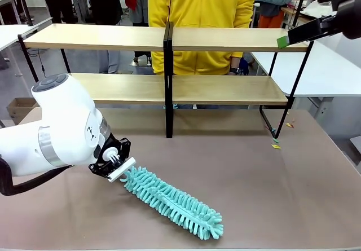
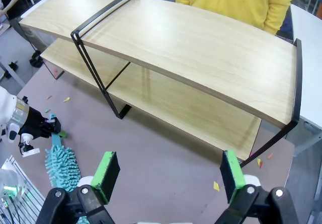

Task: Clean the shelves.
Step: Clean another randomly selected level of the Shelf with the Duster.

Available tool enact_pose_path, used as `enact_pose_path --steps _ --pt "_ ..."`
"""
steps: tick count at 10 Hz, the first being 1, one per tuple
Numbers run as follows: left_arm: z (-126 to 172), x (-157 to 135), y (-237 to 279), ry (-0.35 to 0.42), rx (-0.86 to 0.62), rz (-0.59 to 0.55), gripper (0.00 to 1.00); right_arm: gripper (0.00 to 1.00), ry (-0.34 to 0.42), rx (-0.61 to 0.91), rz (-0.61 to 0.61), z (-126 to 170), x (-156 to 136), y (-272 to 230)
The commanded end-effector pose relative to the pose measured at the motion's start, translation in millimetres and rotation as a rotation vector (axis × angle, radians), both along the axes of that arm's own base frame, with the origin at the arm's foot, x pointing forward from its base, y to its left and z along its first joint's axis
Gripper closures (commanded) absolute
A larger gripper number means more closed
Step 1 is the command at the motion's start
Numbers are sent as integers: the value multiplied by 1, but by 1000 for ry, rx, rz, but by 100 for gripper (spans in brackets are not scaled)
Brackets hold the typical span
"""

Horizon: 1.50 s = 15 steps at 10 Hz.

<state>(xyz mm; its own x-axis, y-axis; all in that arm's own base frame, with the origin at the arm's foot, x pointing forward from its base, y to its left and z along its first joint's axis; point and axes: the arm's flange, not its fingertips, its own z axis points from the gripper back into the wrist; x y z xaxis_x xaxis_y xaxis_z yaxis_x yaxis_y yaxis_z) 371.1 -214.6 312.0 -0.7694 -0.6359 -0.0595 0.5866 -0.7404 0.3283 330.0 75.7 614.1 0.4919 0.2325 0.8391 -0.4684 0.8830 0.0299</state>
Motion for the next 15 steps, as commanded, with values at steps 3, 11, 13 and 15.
enact_pose_path --steps 3,11,13,15 --pt "11 -5 9 4 35 -26 100 0 -1 1 0 1 1 -1" --pt "151 -66 55 369 104 -125 100 0 -1 1 0 1 1 -1" --pt "189 -79 81 361 27 -54 100 0 -1 1 0 1 1 -1" --pt "208 -71 107 375 -111 37 100 0 -1 1 0 1 1 -1"
